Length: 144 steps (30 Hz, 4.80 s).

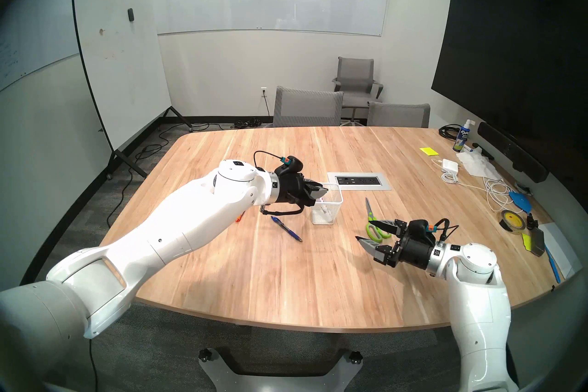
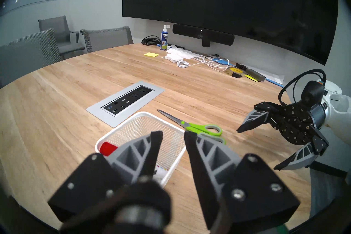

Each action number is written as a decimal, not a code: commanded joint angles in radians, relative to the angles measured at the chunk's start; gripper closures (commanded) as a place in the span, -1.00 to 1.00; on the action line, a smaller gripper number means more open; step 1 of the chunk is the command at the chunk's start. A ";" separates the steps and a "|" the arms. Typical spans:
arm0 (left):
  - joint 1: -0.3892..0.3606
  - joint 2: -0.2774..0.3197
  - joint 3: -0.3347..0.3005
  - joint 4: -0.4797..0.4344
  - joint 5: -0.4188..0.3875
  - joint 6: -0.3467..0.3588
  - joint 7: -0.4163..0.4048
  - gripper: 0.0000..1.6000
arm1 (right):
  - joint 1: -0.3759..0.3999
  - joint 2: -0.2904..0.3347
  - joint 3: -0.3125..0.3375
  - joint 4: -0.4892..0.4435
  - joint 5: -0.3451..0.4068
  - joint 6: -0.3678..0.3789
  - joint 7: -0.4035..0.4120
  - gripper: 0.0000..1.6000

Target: Place the pen, the marker, and the scissors into the pen holder

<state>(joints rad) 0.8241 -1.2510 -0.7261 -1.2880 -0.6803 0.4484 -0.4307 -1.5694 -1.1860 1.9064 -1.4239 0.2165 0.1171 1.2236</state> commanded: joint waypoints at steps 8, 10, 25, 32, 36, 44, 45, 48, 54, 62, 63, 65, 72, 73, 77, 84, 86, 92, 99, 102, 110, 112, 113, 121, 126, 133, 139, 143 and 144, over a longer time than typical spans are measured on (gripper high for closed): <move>0.102 0.144 -0.058 -0.221 -0.034 0.031 0.035 -0.12 | 0.012 -0.003 0.002 -0.011 0.003 0.001 0.001 -1.00; 0.120 0.163 -0.068 -0.247 -0.040 0.035 0.045 -0.11 | 0.013 -0.004 0.003 -0.011 0.003 0.001 0.001 -1.00; 0.251 0.293 -0.149 -0.440 -0.087 0.086 0.143 0.00 | 0.014 -0.006 0.005 -0.011 0.000 0.001 0.004 -1.00; 0.346 0.378 -0.220 -0.546 -0.123 0.113 0.230 -0.01 | 0.014 -0.007 0.007 -0.011 -0.002 0.002 0.005 -1.00; 0.402 0.417 -0.257 -0.598 -0.141 0.121 0.277 -0.22 | 0.014 -0.008 0.007 -0.012 -0.003 0.003 0.005 -1.00; 0.505 0.481 -0.331 -0.642 -0.187 0.102 0.336 -0.99 | 0.014 -0.010 0.009 -0.013 -0.005 0.004 0.006 -1.00; 0.505 0.481 -0.331 -0.642 -0.187 0.102 0.336 -0.99 | 0.014 -0.010 0.009 -0.013 -0.005 0.004 0.006 -1.00; 0.521 0.492 -0.346 -0.628 -0.196 0.085 0.332 -1.00 | 0.014 -0.011 0.010 -0.013 -0.006 0.005 0.006 -1.00; 0.507 0.501 -0.353 -0.566 -0.200 0.070 0.307 -1.00 | 0.015 -0.012 0.011 -0.013 -0.008 0.005 0.007 -1.00; 0.460 0.475 -0.353 -0.491 -0.206 0.083 0.295 -1.00 | 0.015 -0.014 0.012 -0.013 -0.009 0.005 0.009 -1.00; 0.450 0.469 -0.349 -0.480 -0.202 0.086 0.296 -1.00 | 0.016 -0.014 0.013 -0.013 -0.009 0.005 0.009 -1.00; 0.429 0.458 -0.341 -0.458 -0.196 0.090 0.289 -1.00 | 0.016 -0.014 0.013 -0.013 -0.010 0.005 0.009 -1.00; 0.339 0.407 -0.300 -0.371 -0.165 0.145 0.280 -1.00 | 0.016 -0.015 0.014 -0.012 -0.012 0.005 0.011 -1.00; 0.333 0.397 -0.301 -0.362 -0.155 0.157 0.280 -1.00 | 0.017 -0.015 0.014 -0.012 -0.012 0.005 0.011 -1.00; 0.294 0.357 -0.283 -0.306 -0.132 0.187 0.275 -1.00 | 0.017 -0.016 0.015 -0.012 -0.013 0.005 0.012 -1.00; 0.215 0.295 -0.231 -0.177 -0.069 0.233 0.252 -1.00 | 0.017 -0.017 0.016 -0.012 -0.014 0.005 0.013 -1.00; 0.213 0.286 -0.234 -0.166 -0.058 0.241 0.248 -1.00 | 0.018 -0.017 0.016 -0.012 -0.015 0.005 0.013 -1.00; 0.156 0.261 -0.192 -0.073 -0.037 0.254 0.224 -1.00 | 0.018 -0.018 0.017 -0.012 -0.016 0.006 0.014 -1.00; 0.105 0.238 -0.161 -0.005 -0.013 0.270 0.203 -1.00 | 0.019 -0.020 0.019 -0.012 -0.018 0.006 0.016 -1.00; 0.084 0.231 -0.151 0.008 -0.003 0.287 0.199 -1.00 | 0.019 -0.020 0.019 -0.012 -0.019 0.006 0.016 -1.00; 0.030 0.198 -0.131 0.054 0.020 0.323 0.186 -1.00 | 0.019 -0.022 0.020 -0.012 -0.021 0.006 0.018 -1.00; 0.017 0.187 -0.127 0.068 0.026 0.330 0.183 -1.00 | 0.020 -0.022 0.021 -0.012 -0.021 0.006 0.018 -1.00; 0.011 0.183 -0.123 0.076 0.029 0.334 0.181 -1.00 | 0.020 -0.022 0.021 -0.012 -0.021 0.006 0.018 -1.00; -0.049 0.131 -0.074 0.191 0.071 0.372 0.172 -1.00 | 0.020 -0.024 0.023 -0.012 -0.023 0.007 0.020 -1.00; -0.072 0.112 -0.063 0.236 0.083 0.374 0.164 -1.00 | 0.020 -0.025 0.024 -0.012 -0.025 0.007 0.021 -1.00; -0.105 0.084 -0.048 0.280 0.100 0.381 0.155 -1.00 | 0.021 -0.026 0.025 -0.012 -0.027 0.007 0.022 -1.00; -0.125 0.056 -0.037 0.325 0.113 0.377 0.144 -1.00 | 0.021 -0.027 0.026 -0.012 -0.028 0.007 0.023 -1.00; -0.137 0.043 -0.032 0.355 0.121 0.372 0.132 -1.00 | 0.022 -0.028 0.027 -0.012 -0.029 0.008 0.024 -1.00; -0.139 0.040 -0.030 0.362 0.123 0.370 0.128 -1.00 | 0.022 -0.029 0.027 -0.013 -0.029 0.008 0.024 -1.00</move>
<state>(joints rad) 0.7408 -1.1709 -0.7558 -0.9481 -0.5603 0.8342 -0.2905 -1.5592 -1.2118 1.9329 -1.4225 0.1822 0.1236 1.2493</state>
